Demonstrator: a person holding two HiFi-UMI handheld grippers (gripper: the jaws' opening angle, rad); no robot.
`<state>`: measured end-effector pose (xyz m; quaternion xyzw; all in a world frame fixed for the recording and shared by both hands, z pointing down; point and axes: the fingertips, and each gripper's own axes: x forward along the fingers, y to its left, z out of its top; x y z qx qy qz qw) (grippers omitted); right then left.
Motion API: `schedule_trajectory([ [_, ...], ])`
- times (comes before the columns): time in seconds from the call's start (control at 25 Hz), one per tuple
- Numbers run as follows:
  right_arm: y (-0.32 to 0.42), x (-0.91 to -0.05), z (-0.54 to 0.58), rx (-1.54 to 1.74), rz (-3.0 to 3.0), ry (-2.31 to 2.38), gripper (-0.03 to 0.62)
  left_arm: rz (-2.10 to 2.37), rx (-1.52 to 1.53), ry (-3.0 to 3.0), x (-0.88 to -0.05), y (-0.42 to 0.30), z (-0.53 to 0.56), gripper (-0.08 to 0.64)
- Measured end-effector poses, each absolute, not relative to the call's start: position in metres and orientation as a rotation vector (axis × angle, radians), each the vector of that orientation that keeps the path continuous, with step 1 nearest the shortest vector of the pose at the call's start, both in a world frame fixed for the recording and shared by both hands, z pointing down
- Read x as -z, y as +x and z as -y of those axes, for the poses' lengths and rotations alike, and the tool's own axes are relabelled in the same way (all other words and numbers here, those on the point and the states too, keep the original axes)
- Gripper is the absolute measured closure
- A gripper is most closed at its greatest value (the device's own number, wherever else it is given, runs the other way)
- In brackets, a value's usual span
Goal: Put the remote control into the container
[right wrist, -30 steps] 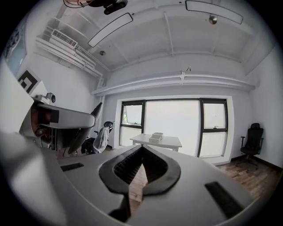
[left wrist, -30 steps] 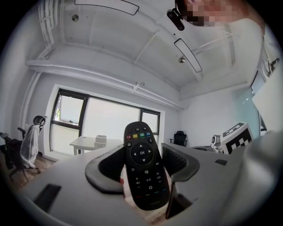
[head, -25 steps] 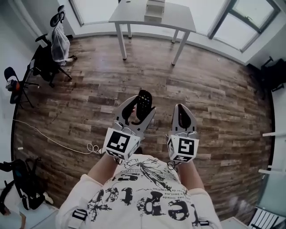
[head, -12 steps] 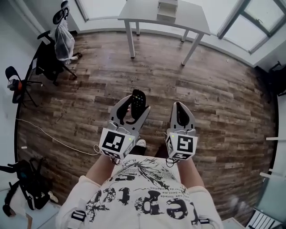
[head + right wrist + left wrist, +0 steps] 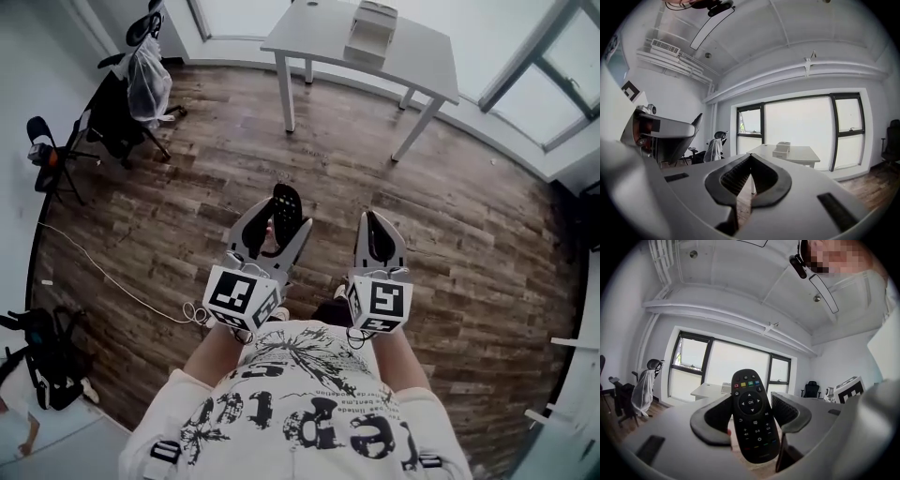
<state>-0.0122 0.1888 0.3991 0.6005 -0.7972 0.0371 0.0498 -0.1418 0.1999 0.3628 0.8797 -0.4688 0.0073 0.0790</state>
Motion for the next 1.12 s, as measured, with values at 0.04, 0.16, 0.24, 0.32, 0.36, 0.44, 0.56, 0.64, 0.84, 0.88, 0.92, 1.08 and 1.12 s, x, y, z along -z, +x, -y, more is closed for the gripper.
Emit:
schedule_trajectory([
  [0.04, -0.002, -0.396, -0.181, -0.108, 2.44, 1.818, 0.591, 1.423, -0.017, 2.631, -0.36, -0.132, -0.194, 0.288],
  [0.16, 0.033, -0.389, -0.158, -0.092, 2.461, 1.796, 0.591, 1.481, -0.008, 2.627, -0.353, -0.099, -0.176, 0.288],
  [0.24, 0.06, -0.386, -0.144, -0.092, 2.47, 1.794, 0.591, 1.486, 0.008, 2.615, -0.351, -0.073, -0.164, 0.288],
  [0.32, 0.085, -0.384, -0.134, -0.09, 2.478, 1.791, 0.591, 1.489, 0.018, 2.605, -0.35, -0.049, -0.155, 0.288],
  [0.36, 0.096, -0.383, -0.13, -0.084, 2.483, 1.791, 0.591, 1.493, 0.019, 2.603, -0.35, -0.039, -0.151, 0.288],
  [0.44, 0.117, -0.38, -0.121, -0.07, 2.49, 1.809, 0.591, 1.497, 0.012, 2.602, -0.35, -0.021, -0.144, 0.288],
  [0.56, 0.138, -0.38, -0.107, -0.08, 2.487, 1.836, 0.591, 1.478, 0.003, 2.585, -0.353, -0.005, -0.129, 0.288],
  [0.64, 0.143, -0.381, -0.099, -0.084, 2.483, 1.836, 0.591, 1.457, 0.021, 2.563, -0.354, -0.001, -0.115, 0.288],
  [0.84, 0.161, -0.387, -0.068, -0.11, 2.425, 1.924, 0.591, 1.481, -0.078, 2.65, -0.357, 0.012, -0.071, 0.288],
  [0.88, 0.162, -0.386, -0.058, -0.101, 2.416, 1.944, 0.591, 1.472, -0.085, 2.67, -0.357, 0.014, -0.06, 0.288],
  [0.92, 0.16, -0.384, -0.047, -0.085, 2.409, 1.958, 0.591, 1.453, -0.083, 2.684, -0.357, 0.015, -0.046, 0.288],
  [1.08, 0.148, -0.379, 0.0, -0.041, 2.337, 2.026, 0.591, 1.304, -0.051, 2.718, -0.358, 0.012, 0.013, 0.288],
  [1.12, 0.145, -0.379, 0.012, -0.042, 2.317, 2.046, 0.591, 1.279, -0.052, 2.727, -0.358, 0.01, 0.028, 0.288],
])
